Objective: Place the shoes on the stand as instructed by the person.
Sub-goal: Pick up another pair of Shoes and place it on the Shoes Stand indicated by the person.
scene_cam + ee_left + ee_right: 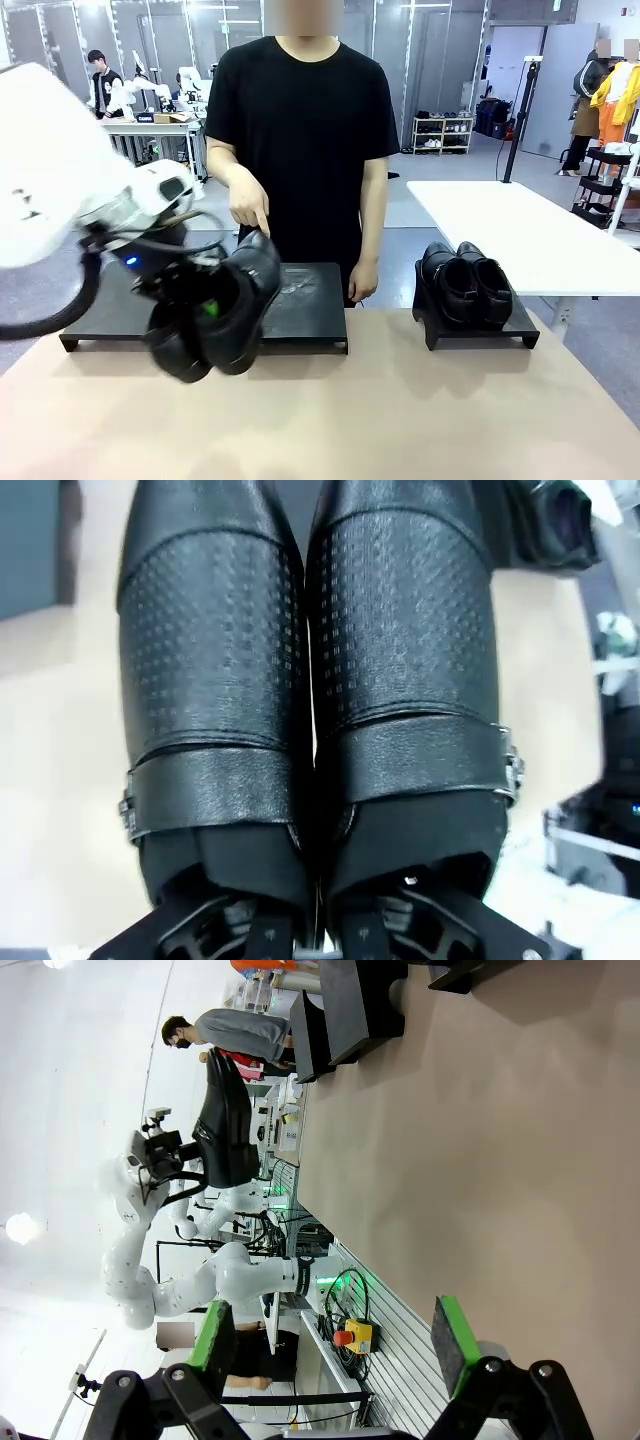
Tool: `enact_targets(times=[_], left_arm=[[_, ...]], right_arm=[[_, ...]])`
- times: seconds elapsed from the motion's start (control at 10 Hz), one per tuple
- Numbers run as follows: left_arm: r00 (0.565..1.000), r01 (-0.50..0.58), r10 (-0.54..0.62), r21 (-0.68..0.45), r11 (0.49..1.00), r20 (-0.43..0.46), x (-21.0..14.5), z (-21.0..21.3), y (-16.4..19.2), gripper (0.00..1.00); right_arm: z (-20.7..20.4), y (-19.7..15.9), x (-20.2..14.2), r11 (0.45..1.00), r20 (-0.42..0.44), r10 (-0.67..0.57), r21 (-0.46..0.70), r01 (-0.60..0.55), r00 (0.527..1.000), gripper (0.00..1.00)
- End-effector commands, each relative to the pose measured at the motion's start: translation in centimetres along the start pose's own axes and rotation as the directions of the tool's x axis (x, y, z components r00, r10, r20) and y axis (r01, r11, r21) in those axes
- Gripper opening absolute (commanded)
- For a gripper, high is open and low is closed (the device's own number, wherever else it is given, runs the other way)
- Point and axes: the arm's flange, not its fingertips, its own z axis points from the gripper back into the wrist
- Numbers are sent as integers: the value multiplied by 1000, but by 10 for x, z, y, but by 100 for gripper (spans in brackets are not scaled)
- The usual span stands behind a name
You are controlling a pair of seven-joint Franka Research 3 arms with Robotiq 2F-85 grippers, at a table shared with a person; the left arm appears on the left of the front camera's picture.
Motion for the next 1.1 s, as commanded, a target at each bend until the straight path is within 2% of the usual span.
enact_targets(times=[0.0, 0.2, 0.4, 0.6, 0.9, 1.0], left_arm=[[997, -12, 1, 143, 990, 77, 54, -7, -45, 10], [995, -12, -11, 234, 972, 95, 95, -28, -86, 10], [997, -7, -14, 271, 962, 78, 126, -64, -104, 10], [990, -4, -41, 322, 947, 133, 147, -101, -109, 10], [990, 22, -64, 304, 952, 129, 169, -148, -102, 10], [984, 66, -111, 292, 954, 141, 178, -162, -100, 10]], right_arm=[[0, 2, -3, 1000, -10, 5, -2, -5, 1000, 100], [0, 2, -3, 1000, -10, 5, -2, -5, 1000, 100], [0, 2, -3, 1000, -10, 5, -2, -5, 1000, 100], [0, 2, -3, 1000, -10, 5, -2, -5, 1000, 100], [0, 2, -3, 1000, -10, 5, -2, -5, 1000, 100], [0, 2, -3, 1000, -10, 5, -2, -5, 1000, 100]])
